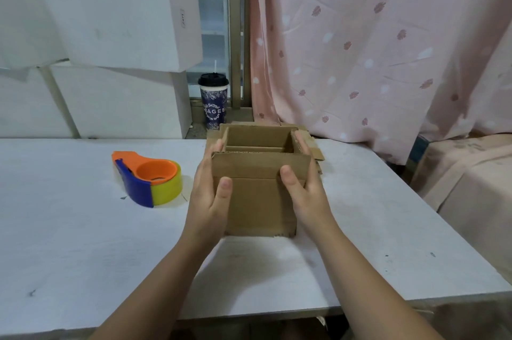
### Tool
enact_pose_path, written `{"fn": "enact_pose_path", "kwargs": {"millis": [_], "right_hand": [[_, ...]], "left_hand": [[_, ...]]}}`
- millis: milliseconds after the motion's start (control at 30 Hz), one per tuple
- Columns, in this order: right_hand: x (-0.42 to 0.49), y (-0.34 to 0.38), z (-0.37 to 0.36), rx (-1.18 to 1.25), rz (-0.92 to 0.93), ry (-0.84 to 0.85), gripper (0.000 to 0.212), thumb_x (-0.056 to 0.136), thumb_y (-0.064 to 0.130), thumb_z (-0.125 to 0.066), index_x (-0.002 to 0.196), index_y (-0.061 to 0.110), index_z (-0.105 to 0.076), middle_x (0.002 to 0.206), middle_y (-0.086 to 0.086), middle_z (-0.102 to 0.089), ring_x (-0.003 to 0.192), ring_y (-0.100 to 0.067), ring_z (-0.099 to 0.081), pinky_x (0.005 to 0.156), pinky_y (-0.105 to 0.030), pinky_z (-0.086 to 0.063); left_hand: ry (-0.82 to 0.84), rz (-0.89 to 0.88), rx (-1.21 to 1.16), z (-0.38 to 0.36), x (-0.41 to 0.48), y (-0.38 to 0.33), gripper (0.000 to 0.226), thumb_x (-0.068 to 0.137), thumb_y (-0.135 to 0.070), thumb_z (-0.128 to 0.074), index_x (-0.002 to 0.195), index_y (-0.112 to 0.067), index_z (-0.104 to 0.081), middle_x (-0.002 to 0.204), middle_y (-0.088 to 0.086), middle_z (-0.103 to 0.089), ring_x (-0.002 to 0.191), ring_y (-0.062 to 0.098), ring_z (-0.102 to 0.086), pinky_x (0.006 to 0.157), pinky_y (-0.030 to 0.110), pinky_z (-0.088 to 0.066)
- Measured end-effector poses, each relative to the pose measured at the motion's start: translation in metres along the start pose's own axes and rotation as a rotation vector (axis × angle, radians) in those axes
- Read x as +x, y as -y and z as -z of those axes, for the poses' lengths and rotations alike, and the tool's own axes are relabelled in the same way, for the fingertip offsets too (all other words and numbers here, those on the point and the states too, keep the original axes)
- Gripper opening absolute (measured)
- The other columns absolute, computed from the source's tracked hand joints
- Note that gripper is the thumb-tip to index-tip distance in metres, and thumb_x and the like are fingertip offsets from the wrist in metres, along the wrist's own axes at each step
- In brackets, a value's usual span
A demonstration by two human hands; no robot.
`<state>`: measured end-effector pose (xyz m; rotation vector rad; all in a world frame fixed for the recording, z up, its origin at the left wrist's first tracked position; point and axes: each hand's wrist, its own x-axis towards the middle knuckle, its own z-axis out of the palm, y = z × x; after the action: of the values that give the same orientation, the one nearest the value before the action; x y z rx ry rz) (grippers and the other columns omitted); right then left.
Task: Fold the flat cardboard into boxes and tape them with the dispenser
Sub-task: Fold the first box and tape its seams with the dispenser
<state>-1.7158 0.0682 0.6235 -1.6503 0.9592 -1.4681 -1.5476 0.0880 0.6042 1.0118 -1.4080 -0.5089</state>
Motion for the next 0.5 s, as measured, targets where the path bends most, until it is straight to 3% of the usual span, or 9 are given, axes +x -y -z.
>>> {"fn": "enact_pose_path", "kwargs": {"millis": [33, 100, 167, 233, 300, 367, 433, 500], "right_hand": [[0.0, 0.0, 0.001, 0.006, -0.007, 0.01, 0.054, 0.077, 0.066, -0.054, 0.128, 0.061, -0.038, 0.145, 0.025, -0.039, 0.135, 0.001, -0.035, 0.113, -0.031, -0.032], [-0.001, 0.002, 0.002, 0.007, -0.027, 0.024, 0.048, 0.078, 0.065, -0.051, 0.124, 0.053, -0.05, 0.143, 0.012, -0.045, 0.136, -0.008, -0.037, 0.114, -0.041, -0.031], [-0.002, 0.002, 0.003, 0.002, -0.066, 0.028, 0.05, 0.079, 0.063, -0.049, 0.123, 0.039, -0.057, 0.141, 0.006, -0.048, 0.134, -0.009, -0.04, 0.112, -0.034, -0.034], [-0.002, 0.003, 0.004, 0.03, -0.122, 0.031, 0.035, 0.083, 0.061, -0.049, 0.111, 0.043, -0.06, 0.136, 0.005, -0.053, 0.122, 0.002, -0.049, 0.098, -0.014, -0.042], [-0.001, 0.004, 0.005, 0.033, -0.149, 0.029, 0.024, 0.085, 0.061, -0.052, 0.099, 0.045, -0.062, 0.128, 0.008, -0.059, 0.112, 0.004, -0.055, 0.085, -0.008, -0.044], [0.002, 0.005, 0.005, 0.072, -0.163, 0.004, 0.025, 0.084, 0.055, -0.06, 0.099, 0.036, -0.065, 0.114, 0.013, -0.066, 0.104, 0.001, -0.061, 0.08, -0.011, -0.046], [0.004, 0.005, 0.003, 0.104, -0.149, -0.019, 0.023, 0.079, 0.044, -0.06, 0.096, 0.03, -0.066, 0.1, 0.019, -0.067, 0.097, 0.001, -0.061, 0.076, -0.013, -0.045], [0.005, 0.003, 0.0, 0.117, -0.136, -0.067, 0.027, 0.076, 0.039, -0.06, 0.101, 0.032, -0.06, 0.105, 0.021, -0.061, 0.103, 0.002, -0.056, 0.08, -0.013, -0.041]], "left_hand": [[-0.011, -0.011, 0.027, 0.001, 0.0, -0.004, 0.072, 0.082, -0.076, -0.033, 0.144, -0.039, -0.03, 0.15, -0.004, -0.034, 0.136, 0.013, -0.034, 0.11, 0.046, -0.032], [-0.038, -0.053, 0.051, 0.002, 0.0, -0.015, 0.051, 0.084, -0.074, -0.031, 0.133, -0.06, -0.034, 0.151, -0.003, -0.031, 0.138, 0.013, -0.032, 0.112, 0.046, -0.03], [-0.028, -0.052, 0.062, 0.004, 0.002, -0.022, 0.03, 0.087, -0.064, -0.031, 0.112, -0.08, -0.032, 0.151, -0.008, -0.026, 0.14, 0.011, -0.027, 0.113, 0.041, -0.027], [-0.016, 0.021, 0.054, 0.004, 0.006, -0.027, 0.032, 0.088, -0.055, -0.034, 0.098, -0.086, -0.034, 0.147, -0.021, -0.024, 0.138, 0.003, -0.025, 0.114, 0.039, -0.026], [-0.02, 0.095, 0.027, 0.002, 0.01, -0.03, 0.042, 0.094, -0.043, -0.042, 0.086, -0.084, -0.042, 0.144, -0.025, -0.028, 0.135, 0.001, -0.028, 0.112, 0.036, -0.029], [-0.05, 0.125, 0.004, -0.001, 0.011, -0.031, 0.052, 0.099, -0.028, -0.045, 0.079, -0.075, -0.053, 0.145, -0.016, -0.037, 0.132, 0.006, -0.036, 0.109, 0.034, -0.032], [-0.095, 0.149, -0.082, -0.003, 0.012, -0.029, 0.042, 0.098, -0.019, -0.047, 0.09, -0.058, -0.062, 0.141, -0.012, -0.045, 0.129, 0.008, -0.042, 0.106, 0.032, -0.036], [-0.141, 0.197, -0.213, -0.003, 0.012, -0.025, 0.04, 0.095, -0.011, -0.052, 0.116, -0.045, -0.047, 0.135, -0.011, -0.05, 0.126, 0.007, -0.046, 0.107, 0.032, -0.038]]}}
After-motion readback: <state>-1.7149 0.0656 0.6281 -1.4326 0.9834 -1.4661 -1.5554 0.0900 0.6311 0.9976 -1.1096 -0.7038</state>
